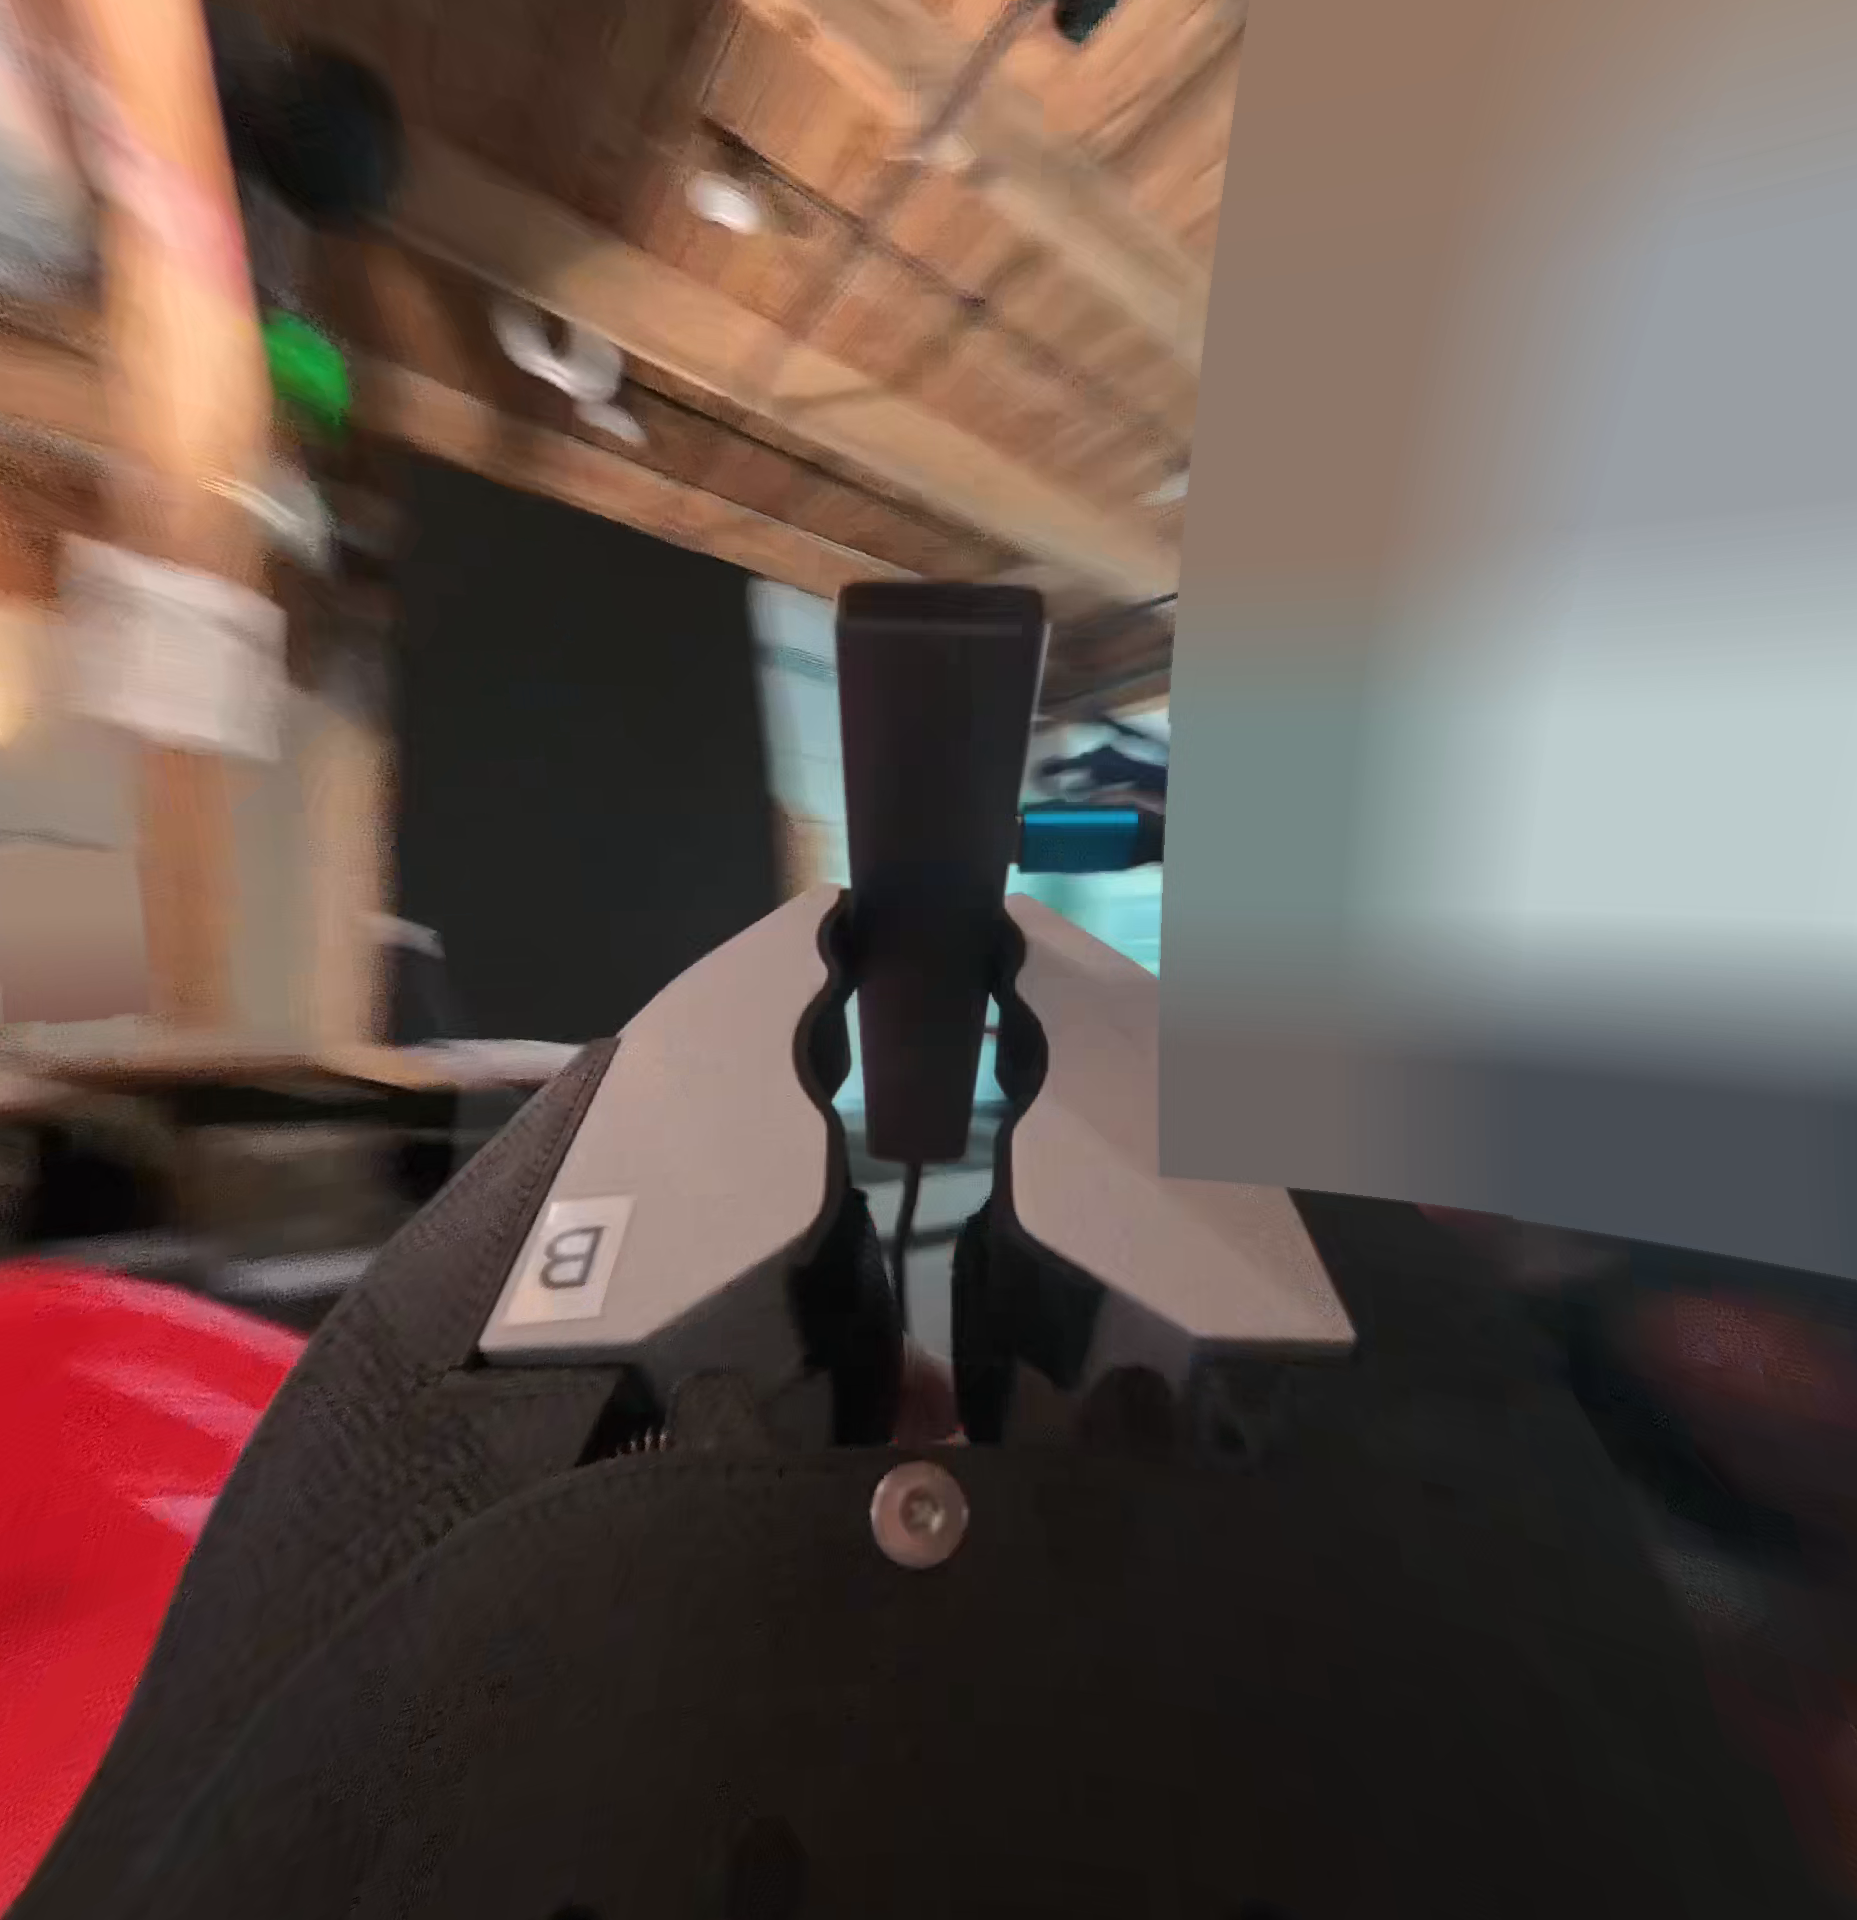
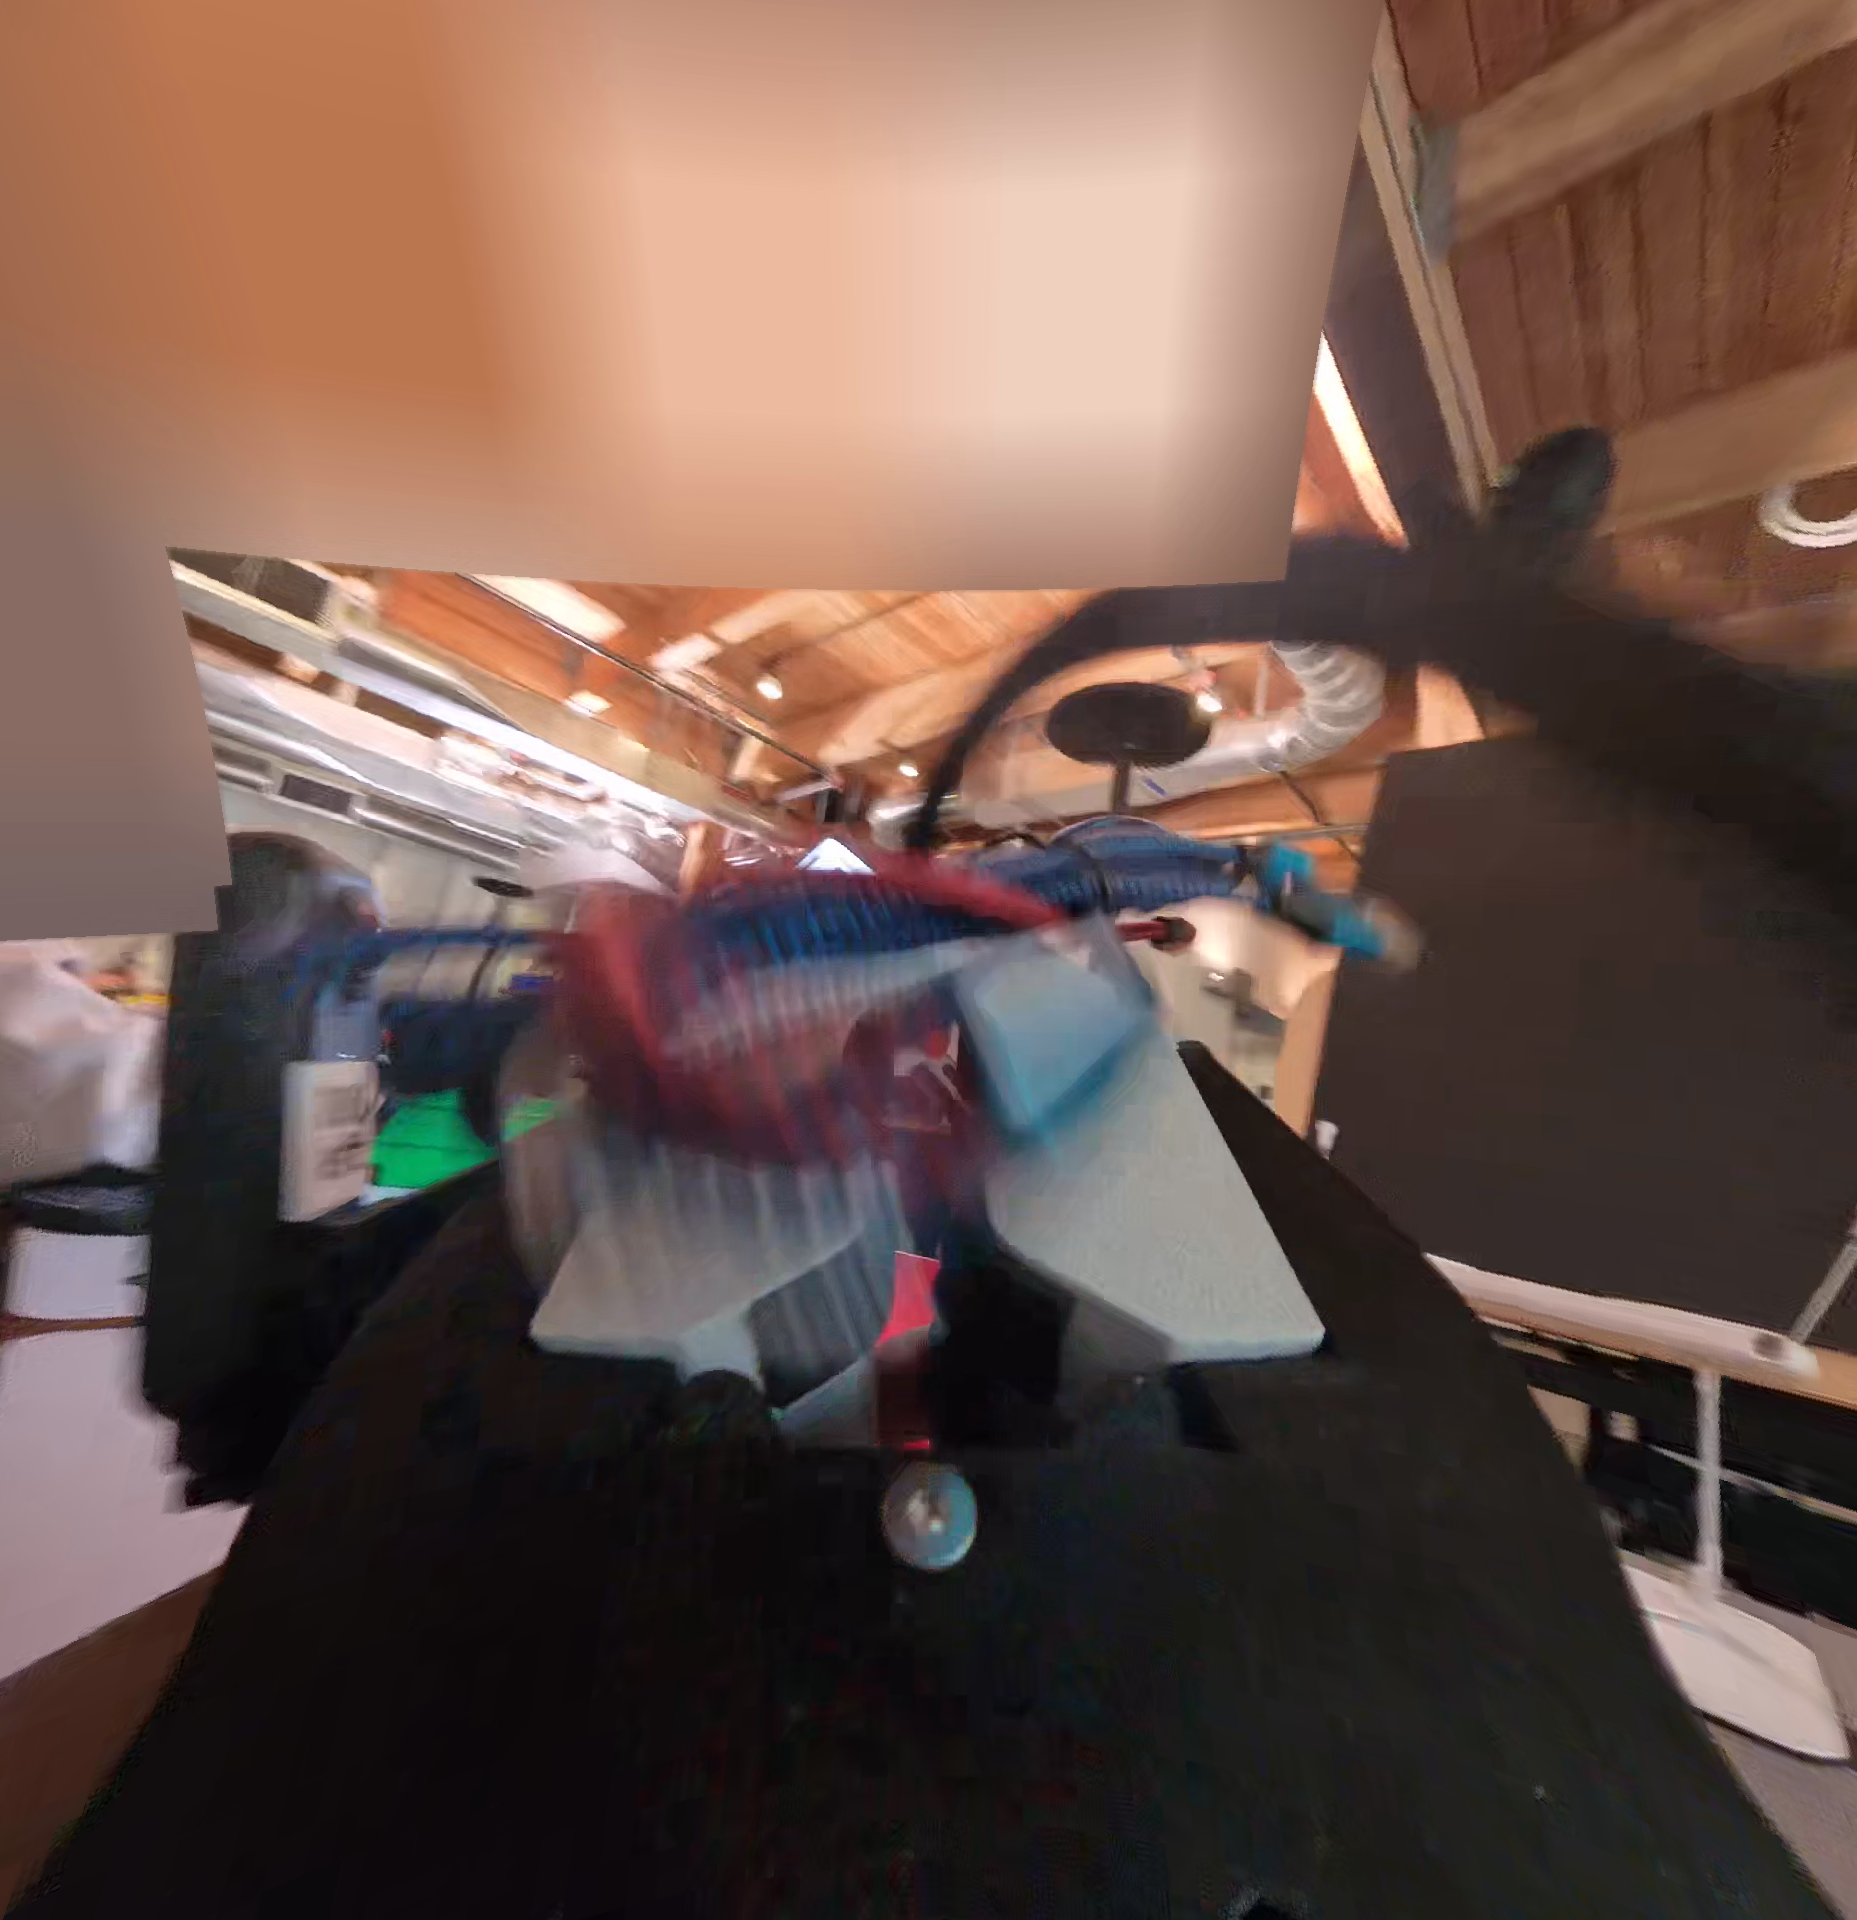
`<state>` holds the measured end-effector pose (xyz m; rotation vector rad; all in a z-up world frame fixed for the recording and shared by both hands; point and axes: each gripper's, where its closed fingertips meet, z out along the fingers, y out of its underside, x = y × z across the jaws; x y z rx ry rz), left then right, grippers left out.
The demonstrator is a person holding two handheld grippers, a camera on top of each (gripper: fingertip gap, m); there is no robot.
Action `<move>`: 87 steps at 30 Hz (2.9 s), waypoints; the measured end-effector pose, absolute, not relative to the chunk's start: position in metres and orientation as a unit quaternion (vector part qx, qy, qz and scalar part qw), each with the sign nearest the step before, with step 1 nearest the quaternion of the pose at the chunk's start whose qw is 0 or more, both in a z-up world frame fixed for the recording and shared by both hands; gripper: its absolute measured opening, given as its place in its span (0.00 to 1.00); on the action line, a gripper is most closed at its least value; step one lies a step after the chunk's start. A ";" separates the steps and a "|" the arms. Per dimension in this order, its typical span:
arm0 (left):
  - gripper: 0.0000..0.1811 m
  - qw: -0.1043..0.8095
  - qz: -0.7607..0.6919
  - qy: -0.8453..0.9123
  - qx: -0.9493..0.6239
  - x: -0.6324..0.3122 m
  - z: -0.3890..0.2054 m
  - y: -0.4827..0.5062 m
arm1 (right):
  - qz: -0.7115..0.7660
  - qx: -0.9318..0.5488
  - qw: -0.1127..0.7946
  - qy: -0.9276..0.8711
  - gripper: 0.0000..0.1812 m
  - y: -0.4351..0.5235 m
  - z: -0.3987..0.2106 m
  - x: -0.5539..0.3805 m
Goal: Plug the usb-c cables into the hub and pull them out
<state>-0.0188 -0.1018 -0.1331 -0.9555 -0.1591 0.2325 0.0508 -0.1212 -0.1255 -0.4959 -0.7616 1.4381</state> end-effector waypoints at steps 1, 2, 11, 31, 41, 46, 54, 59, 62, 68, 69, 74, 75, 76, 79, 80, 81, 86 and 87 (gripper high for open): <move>0.12 0.857 0.216 -0.074 -0.461 -0.042 -0.134 -0.110 | 0.639 -0.218 0.651 -0.346 0.03 -0.127 -0.128 0.053; 0.12 0.839 0.255 -0.088 -0.472 -0.060 -0.135 -0.116 | 0.637 -0.232 0.644 -0.353 0.04 -0.130 -0.131 0.051; 0.12 0.854 0.192 -0.076 -0.478 -0.049 -0.120 -0.119 | 0.712 -0.331 0.440 -0.436 0.03 -0.100 -0.160 0.028; 0.12 0.863 0.115 -0.027 -0.492 -0.021 -0.114 -0.115 | 0.159 -0.662 0.513 -0.523 0.03 0.145 -0.241 0.165; 0.12 0.806 0.147 0.024 -0.573 -0.006 -0.140 -0.081 | -0.146 -0.763 0.285 -0.561 0.04 0.220 -0.328 0.229; 0.12 0.802 0.138 0.028 -0.581 -0.006 -0.144 -0.079 | -0.095 -0.772 0.215 -0.591 0.23 0.208 -0.346 0.222; 0.12 0.800 0.120 0.035 -0.587 -0.004 -0.147 -0.077 | -0.019 -0.758 0.145 -0.636 0.21 0.185 -0.339 0.217; 0.12 0.802 0.117 0.037 -0.585 -0.003 -0.147 -0.078 | -0.084 -0.721 0.054 -0.686 0.22 0.188 -0.328 0.226; 0.12 0.804 0.111 0.036 -0.583 -0.004 -0.147 -0.080 | -0.173 -0.683 0.000 -0.709 0.25 0.199 -0.327 0.239; 0.12 0.807 0.108 0.032 -0.580 -0.006 -0.147 -0.081 | -0.292 -0.598 -0.070 -0.744 0.24 0.220 -0.314 0.263; 0.12 0.807 0.105 0.031 -0.580 -0.006 -0.147 -0.081 | -0.313 -0.595 -0.072 -0.737 0.22 0.226 -0.309 0.267; 0.12 0.806 0.103 0.036 -0.582 -0.004 -0.148 -0.079 | -0.469 -0.489 -0.099 -0.728 0.18 0.248 -0.284 0.282; 0.12 0.807 0.103 0.036 -0.581 -0.004 -0.147 -0.079 | -0.477 -0.473 -0.115 -0.732 0.15 0.246 -0.282 0.283; 0.12 0.808 0.101 0.037 -0.580 -0.003 -0.147 -0.079 | -0.458 -0.464 -0.133 -0.747 0.11 0.241 -0.285 0.284; 0.12 0.807 0.101 0.038 -0.580 -0.002 -0.148 -0.080 | -0.361 -0.484 -0.170 -0.779 0.08 0.219 -0.293 0.279; 0.12 0.807 0.101 0.038 -0.580 -0.003 -0.148 -0.080 | -0.342 -0.492 -0.174 -0.781 0.08 0.215 -0.292 0.278; 0.12 0.807 0.102 0.038 -0.580 -0.003 -0.148 -0.081 | -0.331 -0.499 -0.172 -0.782 0.09 0.215 -0.290 0.277; 0.12 0.811 0.096 0.033 -0.577 -0.006 -0.148 -0.083 | -0.295 -0.556 -0.104 -0.770 0.15 0.229 -0.275 0.271; 0.12 0.810 0.095 0.032 -0.577 -0.006 -0.148 -0.083 | -0.280 -0.565 -0.079 -0.772 0.16 0.230 -0.272 0.267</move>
